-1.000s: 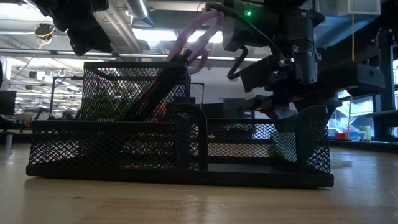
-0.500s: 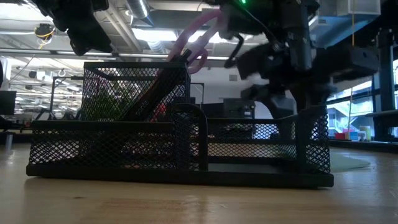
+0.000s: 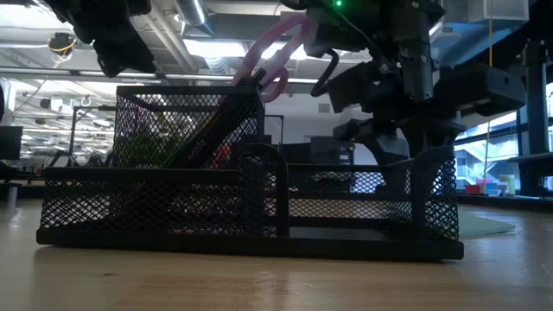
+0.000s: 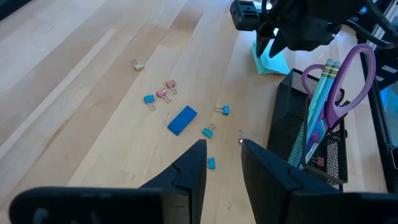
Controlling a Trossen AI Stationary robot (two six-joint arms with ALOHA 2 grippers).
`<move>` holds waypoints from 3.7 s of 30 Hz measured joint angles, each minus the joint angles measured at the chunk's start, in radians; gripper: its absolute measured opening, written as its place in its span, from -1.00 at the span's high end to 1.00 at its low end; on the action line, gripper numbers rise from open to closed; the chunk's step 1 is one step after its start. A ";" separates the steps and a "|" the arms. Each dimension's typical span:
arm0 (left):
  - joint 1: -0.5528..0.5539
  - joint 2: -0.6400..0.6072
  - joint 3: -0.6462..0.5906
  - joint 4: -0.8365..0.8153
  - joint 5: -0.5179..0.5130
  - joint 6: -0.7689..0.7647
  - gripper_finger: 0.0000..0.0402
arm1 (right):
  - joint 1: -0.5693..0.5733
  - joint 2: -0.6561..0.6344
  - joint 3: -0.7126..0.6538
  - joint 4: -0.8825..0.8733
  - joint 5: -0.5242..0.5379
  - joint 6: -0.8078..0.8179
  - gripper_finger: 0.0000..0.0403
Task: Pick and place office supplies into organizer
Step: Put the light blue sticky note into the desk organizer
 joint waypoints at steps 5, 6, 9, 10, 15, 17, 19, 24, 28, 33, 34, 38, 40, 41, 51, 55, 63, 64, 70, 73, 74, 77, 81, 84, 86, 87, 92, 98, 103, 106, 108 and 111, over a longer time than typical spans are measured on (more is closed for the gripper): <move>0.000 0.000 0.000 0.000 0.000 0.000 0.53 | -0.006 0.000 0.000 0.005 0.000 0.003 0.37; 0.000 0.000 0.000 0.000 0.000 0.000 0.53 | -0.008 0.000 0.000 0.005 -0.001 0.005 0.37; 0.000 0.000 0.000 0.000 0.000 0.000 0.53 | -0.015 0.000 0.000 0.005 -0.014 0.005 0.37; 0.000 0.000 0.000 0.000 0.000 0.000 0.53 | -0.016 0.000 0.000 0.005 -0.015 0.005 0.37; 0.000 0.000 0.000 0.000 0.000 0.000 0.53 | -0.016 0.000 0.000 0.028 -0.017 0.004 0.37; 0.000 0.000 0.000 0.000 0.000 0.000 0.53 | -0.016 0.000 0.000 0.029 -0.018 0.003 0.37; 0.000 0.000 0.000 0.000 0.000 0.000 0.53 | -0.017 0.000 0.000 0.029 -0.031 0.002 0.37; 0.000 0.000 0.000 0.000 0.000 0.000 0.53 | -0.036 0.000 0.000 0.029 -0.143 0.002 0.37; 0.000 0.000 0.000 0.000 0.000 0.000 0.53 | -0.054 0.000 0.000 0.033 -0.105 0.002 0.37; 0.000 0.000 0.000 0.000 0.000 0.000 0.53 | -0.074 0.000 0.000 0.031 -0.106 -0.003 0.37; 0.000 0.000 0.000 0.000 0.001 0.000 0.53 | -0.078 0.000 0.000 0.031 -0.120 -0.014 0.37; 0.000 0.000 0.000 0.000 0.001 0.000 0.53 | -0.097 0.003 0.000 0.013 -0.213 -0.029 0.37; 0.000 0.000 0.000 0.000 0.001 0.000 0.53 | -0.103 0.009 -0.001 0.004 -0.217 -0.046 0.37; 0.000 0.000 0.000 0.000 0.001 0.000 0.53 | -0.107 0.010 -0.002 -0.004 -0.218 -0.048 0.37; 0.000 0.000 0.000 -0.005 0.001 0.000 0.53 | -0.137 0.031 -0.002 -0.012 -0.263 -0.054 0.37; 0.000 0.000 0.000 -0.006 0.001 0.000 0.53 | -0.145 0.032 -0.002 -0.015 -0.313 -0.056 0.37; 0.000 0.000 0.000 -0.007 0.001 0.000 0.53 | -0.146 0.061 -0.002 -0.017 -0.314 -0.077 0.37; 0.000 0.000 0.000 -0.007 0.001 0.000 0.53 | -0.146 0.063 -0.002 -0.012 -0.315 -0.077 0.37; 0.000 0.000 0.000 -0.007 0.001 0.000 0.53 | -0.146 0.076 -0.002 -0.031 -0.340 -0.079 0.37; 0.000 0.000 0.000 -0.007 0.001 0.000 0.53 | -0.145 0.082 -0.002 -0.027 -0.334 -0.075 0.38; 0.000 0.000 0.000 -0.007 0.001 0.000 0.53 | -0.145 0.082 -0.002 -0.026 -0.333 -0.074 0.39; 0.000 0.000 0.000 -0.008 0.001 0.000 0.53 | -0.146 0.081 -0.002 -0.018 -0.332 -0.075 0.46; 0.000 0.000 0.000 -0.008 0.001 0.000 0.53 | -0.146 0.082 -0.002 -0.018 -0.332 -0.074 0.62; 0.000 0.000 0.000 -0.008 0.001 0.000 0.53 | -0.146 0.081 -0.002 -0.010 -0.332 -0.073 0.76; 0.000 0.000 0.000 -0.008 0.001 0.000 0.53 | -0.146 0.081 -0.002 -0.011 -0.332 -0.073 0.86; 0.000 0.000 0.000 -0.008 0.001 0.000 0.53 | -0.146 0.081 -0.002 -0.010 -0.332 -0.073 0.91; 0.000 0.000 0.000 -0.008 0.001 0.000 0.53 | -0.146 0.082 -0.002 -0.012 -0.332 -0.068 0.94; 0.000 0.000 0.000 -0.008 0.001 0.000 0.53 | -0.146 0.081 -0.002 -0.018 -0.327 -0.025 0.76; 0.000 0.000 0.000 -0.008 0.001 0.000 0.53 | -0.142 0.081 -0.002 -0.020 -0.263 -0.020 0.60; 0.000 0.000 0.000 -0.008 0.001 0.000 0.53 | -0.142 0.080 -0.002 -0.026 -0.265 -0.009 0.43; 0.000 0.000 0.000 -0.008 0.001 0.000 0.53 | -0.142 0.080 -0.001 -0.037 -0.265 0.006 0.31; 0.000 0.000 0.000 -0.008 0.001 0.000 0.53 | -0.140 0.079 0.006 -0.063 -0.263 0.008 0.17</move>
